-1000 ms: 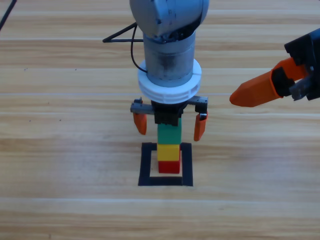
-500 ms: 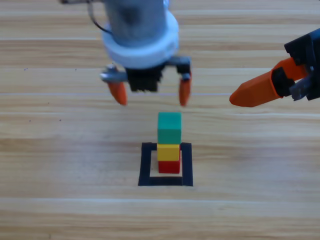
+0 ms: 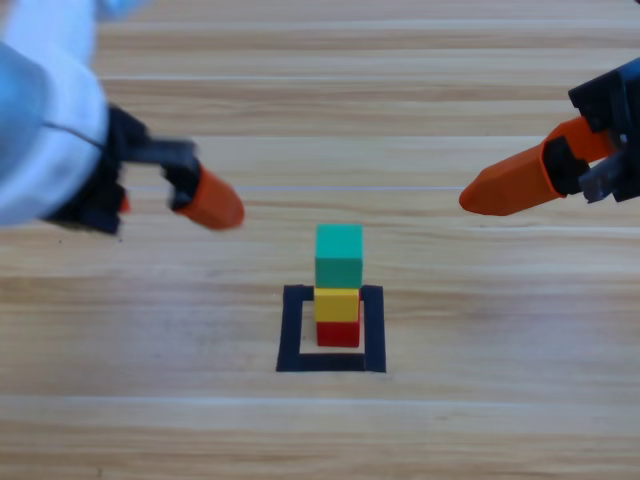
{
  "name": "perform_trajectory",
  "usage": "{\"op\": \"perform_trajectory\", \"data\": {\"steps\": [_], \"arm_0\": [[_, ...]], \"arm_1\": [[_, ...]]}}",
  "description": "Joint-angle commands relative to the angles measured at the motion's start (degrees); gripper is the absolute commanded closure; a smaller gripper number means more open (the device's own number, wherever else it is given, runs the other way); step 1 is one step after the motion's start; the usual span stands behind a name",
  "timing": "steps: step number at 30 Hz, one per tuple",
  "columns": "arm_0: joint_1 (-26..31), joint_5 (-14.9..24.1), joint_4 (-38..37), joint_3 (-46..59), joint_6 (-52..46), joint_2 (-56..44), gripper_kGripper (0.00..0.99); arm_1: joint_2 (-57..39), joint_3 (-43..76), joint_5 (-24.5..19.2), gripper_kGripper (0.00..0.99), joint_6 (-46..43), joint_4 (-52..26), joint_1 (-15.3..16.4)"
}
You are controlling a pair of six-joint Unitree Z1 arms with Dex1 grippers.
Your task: Stack the blocks in the rectangular block: red at the bottom, yellow in the middle, green on top
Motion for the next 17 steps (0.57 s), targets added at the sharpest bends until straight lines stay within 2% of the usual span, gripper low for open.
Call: {"op": "perform_trajectory", "data": {"steps": [1,17], "arm_0": [[-1.9,1.1,-2.0,2.6,3.0,-7.7,0.0],[-1.9,0.8,-5.9,5.6,3.0,-6.4,0.0]], "arm_1": [[0.9,1.7,0.7,0.033,-0.6,1.2,-1.8],[0.9,1.6,0.7,0.033,-0.6,1.2,-1.8]]}}
